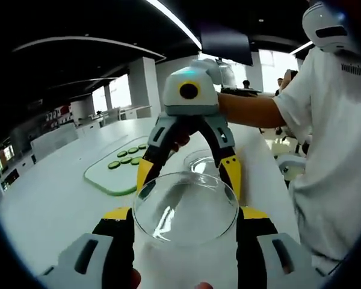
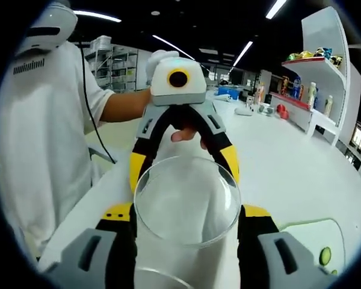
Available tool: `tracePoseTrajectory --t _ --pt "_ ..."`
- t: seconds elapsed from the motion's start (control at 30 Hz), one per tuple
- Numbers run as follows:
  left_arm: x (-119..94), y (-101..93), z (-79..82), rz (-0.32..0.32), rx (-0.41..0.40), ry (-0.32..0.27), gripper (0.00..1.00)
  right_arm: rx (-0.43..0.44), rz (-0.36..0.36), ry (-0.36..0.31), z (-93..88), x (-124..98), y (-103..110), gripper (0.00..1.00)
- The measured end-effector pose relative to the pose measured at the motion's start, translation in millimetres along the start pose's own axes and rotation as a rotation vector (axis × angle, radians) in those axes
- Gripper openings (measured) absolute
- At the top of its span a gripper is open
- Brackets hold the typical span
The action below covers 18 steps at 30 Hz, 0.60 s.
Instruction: Open the petri dish lid, add cucumber slices into the petri dish, and close the lid
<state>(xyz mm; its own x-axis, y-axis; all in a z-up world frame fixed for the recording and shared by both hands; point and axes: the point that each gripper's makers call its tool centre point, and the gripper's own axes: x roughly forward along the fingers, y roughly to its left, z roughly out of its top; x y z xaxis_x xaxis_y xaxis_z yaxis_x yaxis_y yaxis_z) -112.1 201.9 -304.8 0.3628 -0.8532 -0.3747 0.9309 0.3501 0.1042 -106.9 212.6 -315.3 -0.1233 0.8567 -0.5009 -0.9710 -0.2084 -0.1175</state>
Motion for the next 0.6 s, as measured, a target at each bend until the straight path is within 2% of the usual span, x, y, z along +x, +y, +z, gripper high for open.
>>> tracePoseTrajectory --t 0.6 --pt "0.4 -3.6 -17.0 -0.003 -0.029 0.016 0.68 0.0 0.028 0.052 -13.0 11.8 4.9 0.66"
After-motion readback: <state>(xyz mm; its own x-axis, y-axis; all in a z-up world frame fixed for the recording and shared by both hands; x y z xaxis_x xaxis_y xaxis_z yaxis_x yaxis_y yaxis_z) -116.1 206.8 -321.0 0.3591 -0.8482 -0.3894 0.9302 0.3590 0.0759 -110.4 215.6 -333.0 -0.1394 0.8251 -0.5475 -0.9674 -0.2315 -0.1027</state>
